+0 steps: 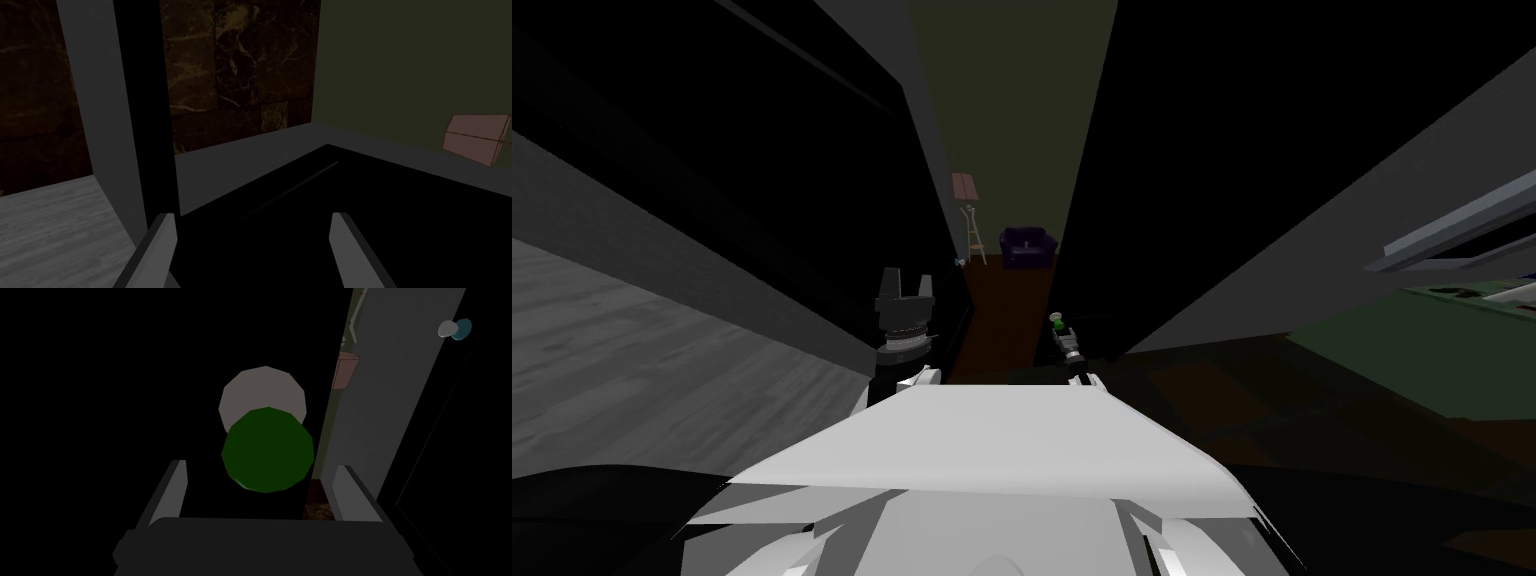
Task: Push the door open
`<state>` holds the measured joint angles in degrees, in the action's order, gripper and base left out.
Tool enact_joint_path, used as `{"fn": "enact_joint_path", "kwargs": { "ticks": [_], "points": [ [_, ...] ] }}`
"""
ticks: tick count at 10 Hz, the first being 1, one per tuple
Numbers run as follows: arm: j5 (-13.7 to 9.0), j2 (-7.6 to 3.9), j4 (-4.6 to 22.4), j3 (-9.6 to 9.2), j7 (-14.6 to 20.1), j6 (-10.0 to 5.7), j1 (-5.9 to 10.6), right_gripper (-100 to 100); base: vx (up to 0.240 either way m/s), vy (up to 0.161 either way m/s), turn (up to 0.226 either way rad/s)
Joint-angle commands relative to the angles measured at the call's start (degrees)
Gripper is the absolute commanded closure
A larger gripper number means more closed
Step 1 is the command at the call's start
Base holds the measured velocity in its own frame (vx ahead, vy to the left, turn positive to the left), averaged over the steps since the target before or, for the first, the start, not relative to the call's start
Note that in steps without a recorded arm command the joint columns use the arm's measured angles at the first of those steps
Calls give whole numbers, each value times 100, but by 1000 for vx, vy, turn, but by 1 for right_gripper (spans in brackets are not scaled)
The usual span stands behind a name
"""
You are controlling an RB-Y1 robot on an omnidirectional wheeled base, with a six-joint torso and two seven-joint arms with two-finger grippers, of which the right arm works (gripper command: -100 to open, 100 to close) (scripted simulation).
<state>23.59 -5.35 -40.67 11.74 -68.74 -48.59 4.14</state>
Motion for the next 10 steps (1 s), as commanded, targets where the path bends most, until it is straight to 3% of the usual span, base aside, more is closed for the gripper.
{"fn": "enact_joint_path", "kwargs": {
  "ticks": [1,3,4,9,10],
  "points": [
    [-6,23,2,16,-25,6,0,-100,175,31,22],
    [-8,28,8,20,-29,5,1,-100,141,14,12],
    [-8,28,8,20,-29,5,1,100,-14,0,-4],
    [-8,28,8,20,-29,5,1,100,-9,-2,5],
    [-78,20,4,9,176,18,31,100,25,1,15]
  ]
}}
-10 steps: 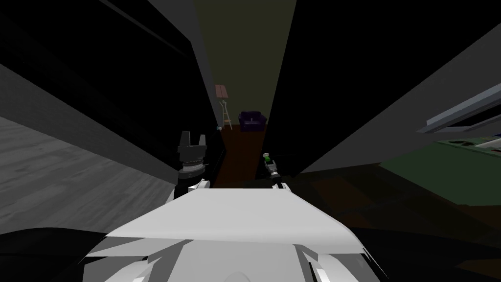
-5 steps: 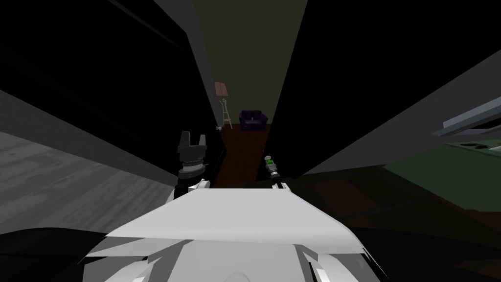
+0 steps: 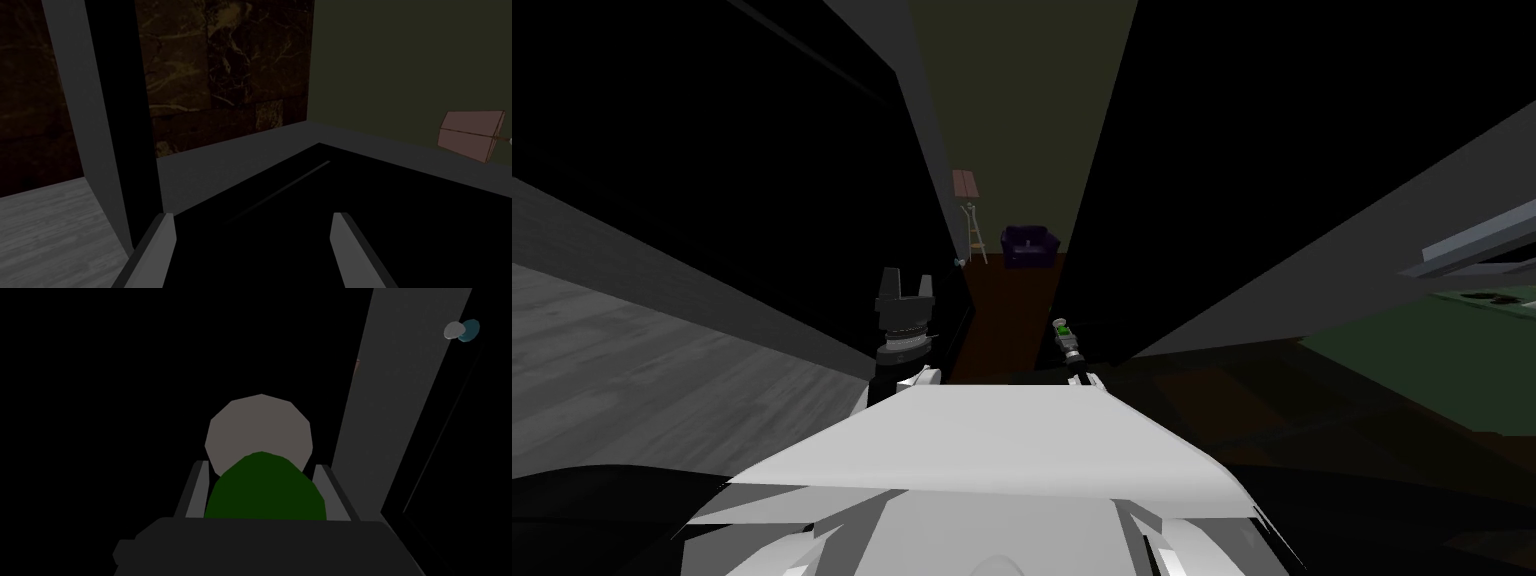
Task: Push the door open
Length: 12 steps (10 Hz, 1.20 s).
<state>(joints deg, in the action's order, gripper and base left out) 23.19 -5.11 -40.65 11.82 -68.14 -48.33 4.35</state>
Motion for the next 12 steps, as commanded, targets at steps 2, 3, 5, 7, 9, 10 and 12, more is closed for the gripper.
{"fn": "enact_joint_path", "kwargs": {
  "ticks": [2,3,5,7,9,10,12],
  "points": [
    [-94,-9,4,-7,279,-8,12,100,27,6,1],
    [-137,-12,6,-12,402,-7,14,100,24,9,0],
    [-223,-18,10,-24,646,-7,18,100,27,6,5],
    [-326,-25,15,-38,936,-7,23,100,38,7,8],
    [-450,-32,21,-54,1261,-7,29,100,48,5,9],
    [-511,-36,24,-63,1420,-7,32,100,51,8,14],
    [-577,-39,27,-72,1624,-7,35,100,38,9,5]
  ]
}}
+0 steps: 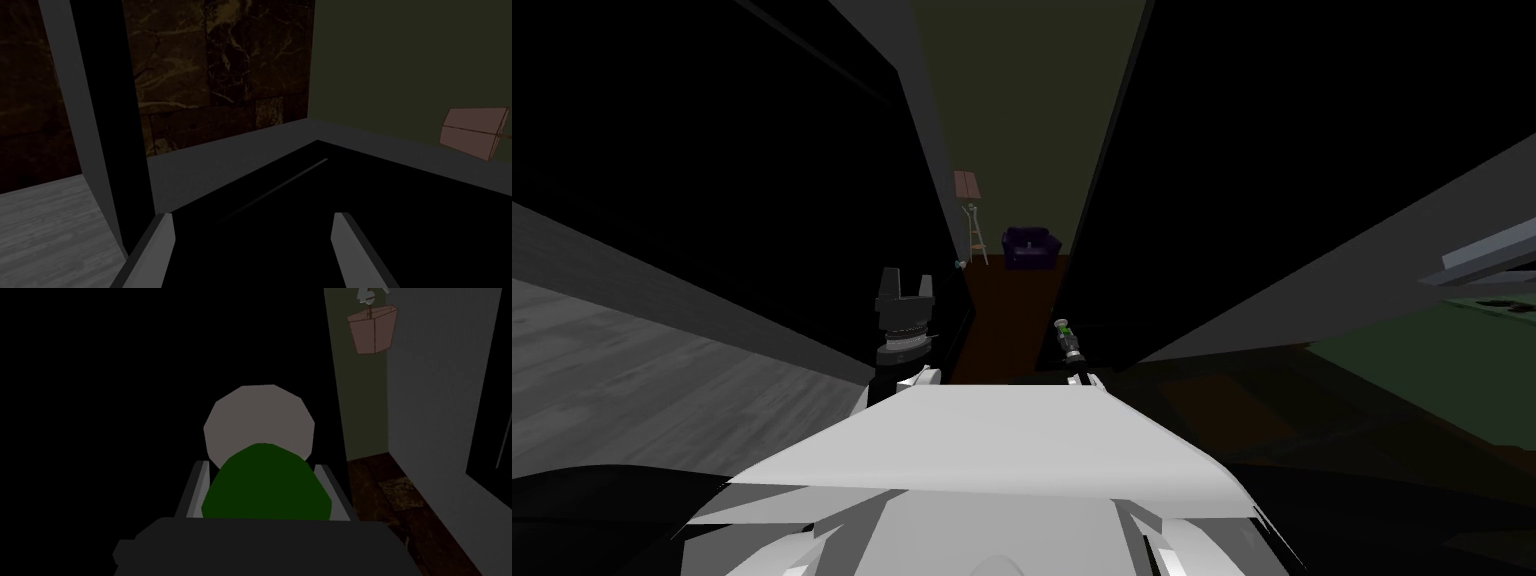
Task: Push the door open
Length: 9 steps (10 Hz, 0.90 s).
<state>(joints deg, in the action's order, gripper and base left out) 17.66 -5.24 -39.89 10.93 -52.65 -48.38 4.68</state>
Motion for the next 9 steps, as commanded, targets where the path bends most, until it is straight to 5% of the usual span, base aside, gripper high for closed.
{"fn": "enact_joint_path", "kwargs": {
  "ticks": [1,9],
  "points": [
    [-102,-30,-44,6,279,-2,6,100,35,5,11],
    [-509,-47,-24,-49,1333,-1,26,100,38,5,5]
  ]
}}
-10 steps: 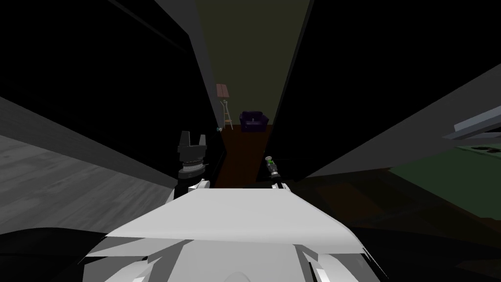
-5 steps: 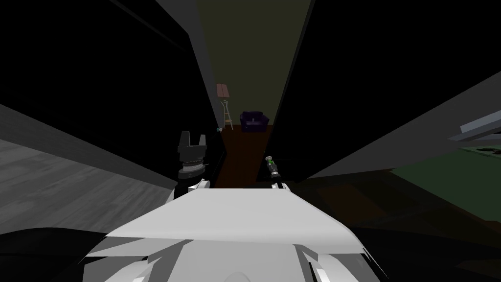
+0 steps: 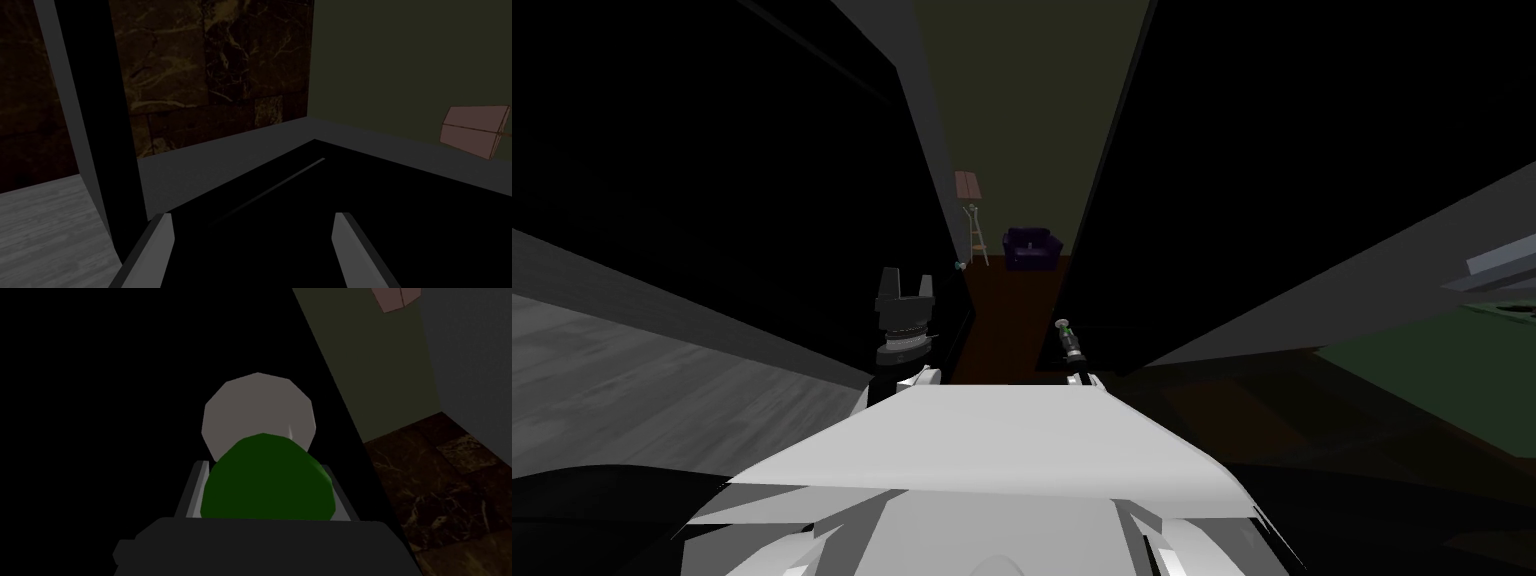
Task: Push the door open
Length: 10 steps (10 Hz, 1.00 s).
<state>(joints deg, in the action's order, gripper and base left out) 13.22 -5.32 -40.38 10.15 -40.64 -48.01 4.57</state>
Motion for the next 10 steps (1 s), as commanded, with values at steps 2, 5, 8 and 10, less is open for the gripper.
{"fn": "enact_joint_path", "kwargs": {
  "ticks": [2,5,8,10],
  "points": [
    [-155,-41,28,18,357,-38,41,100,50,2,4],
    [-335,-47,37,-6,721,-38,49,100,32,10,5],
    [-434,-50,42,-20,1040,-38,54,100,39,4,3],
    [-633,-54,52,-46,1426,-38,64,100,53,2,7]
  ]
}}
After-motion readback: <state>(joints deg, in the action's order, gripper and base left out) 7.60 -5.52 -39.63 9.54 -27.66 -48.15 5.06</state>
